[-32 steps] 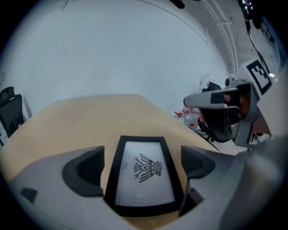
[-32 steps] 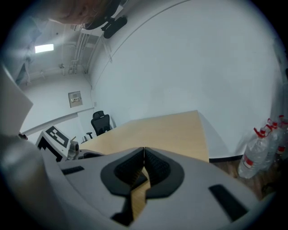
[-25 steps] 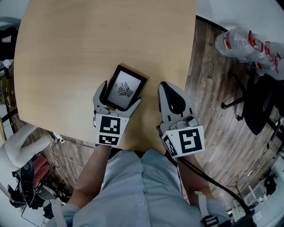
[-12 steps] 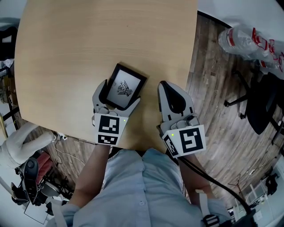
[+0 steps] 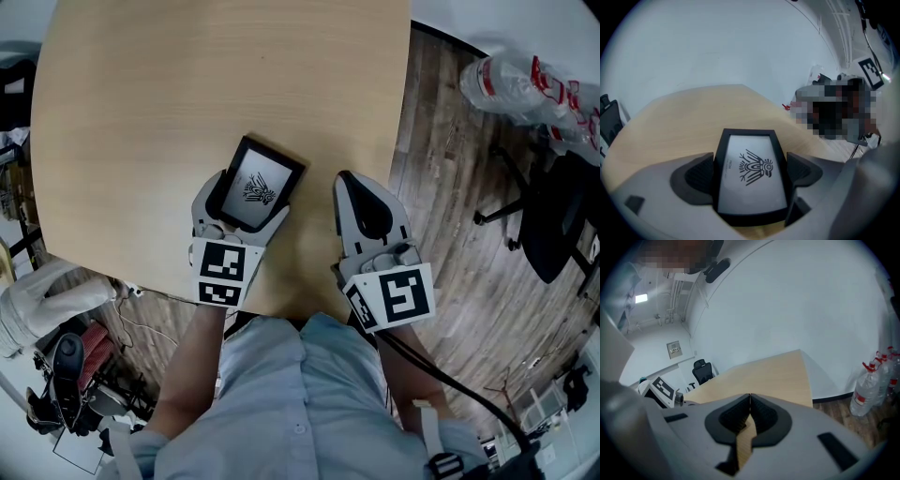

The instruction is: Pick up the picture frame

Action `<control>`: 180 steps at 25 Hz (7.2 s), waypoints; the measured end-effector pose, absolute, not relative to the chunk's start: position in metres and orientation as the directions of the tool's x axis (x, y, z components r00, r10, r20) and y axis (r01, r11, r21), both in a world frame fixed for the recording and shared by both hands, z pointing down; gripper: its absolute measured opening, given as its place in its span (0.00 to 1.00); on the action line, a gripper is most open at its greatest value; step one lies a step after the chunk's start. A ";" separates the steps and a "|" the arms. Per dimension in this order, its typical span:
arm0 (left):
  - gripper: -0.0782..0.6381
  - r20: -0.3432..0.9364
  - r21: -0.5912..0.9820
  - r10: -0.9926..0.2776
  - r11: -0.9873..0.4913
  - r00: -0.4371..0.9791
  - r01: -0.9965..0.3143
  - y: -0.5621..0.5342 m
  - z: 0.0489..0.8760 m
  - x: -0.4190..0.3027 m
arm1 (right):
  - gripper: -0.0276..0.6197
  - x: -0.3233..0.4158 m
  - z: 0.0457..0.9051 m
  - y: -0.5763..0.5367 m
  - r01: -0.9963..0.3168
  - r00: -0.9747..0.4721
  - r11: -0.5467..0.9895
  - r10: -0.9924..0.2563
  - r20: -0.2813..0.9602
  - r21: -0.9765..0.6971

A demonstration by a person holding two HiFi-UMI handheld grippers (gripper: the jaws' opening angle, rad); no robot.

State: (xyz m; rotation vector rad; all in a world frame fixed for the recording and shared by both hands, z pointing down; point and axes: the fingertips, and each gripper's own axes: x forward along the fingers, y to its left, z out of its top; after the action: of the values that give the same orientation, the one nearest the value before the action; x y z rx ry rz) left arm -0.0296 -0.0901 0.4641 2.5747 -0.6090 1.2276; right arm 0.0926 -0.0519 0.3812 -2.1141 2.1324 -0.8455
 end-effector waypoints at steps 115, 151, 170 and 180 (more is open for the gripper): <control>0.89 0.869 -0.022 -0.150 -0.963 0.471 -0.267 -0.070 0.473 -0.026 | 0.05 0.106 0.378 -0.021 -0.894 -0.050 -0.099 -0.947 0.317 -0.437; 0.83 0.581 -0.134 -0.452 -0.873 0.677 -0.468 -0.070 0.349 -0.017 | 0.42 0.040 0.334 -0.047 -0.687 -0.374 0.170 -0.917 0.143 -0.707; 0.48 0.577 -0.121 -0.519 -0.818 0.630 -0.563 -0.077 0.383 -0.060 | 0.43 0.047 0.376 -0.037 -0.764 -0.370 0.145 -0.897 0.243 -0.628; 0.49 0.445 -0.148 -0.617 -0.765 0.649 -0.627 -0.061 0.328 -0.061 | 0.43 0.052 0.355 -0.026 -0.811 -0.396 0.226 -0.891 0.222 -0.540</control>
State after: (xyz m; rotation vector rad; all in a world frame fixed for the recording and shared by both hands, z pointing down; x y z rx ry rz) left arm -0.0609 -0.0609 0.3283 2.8351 -1.0693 0.7532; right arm 0.0522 -0.0264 0.3548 -1.6438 2.3514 -0.9028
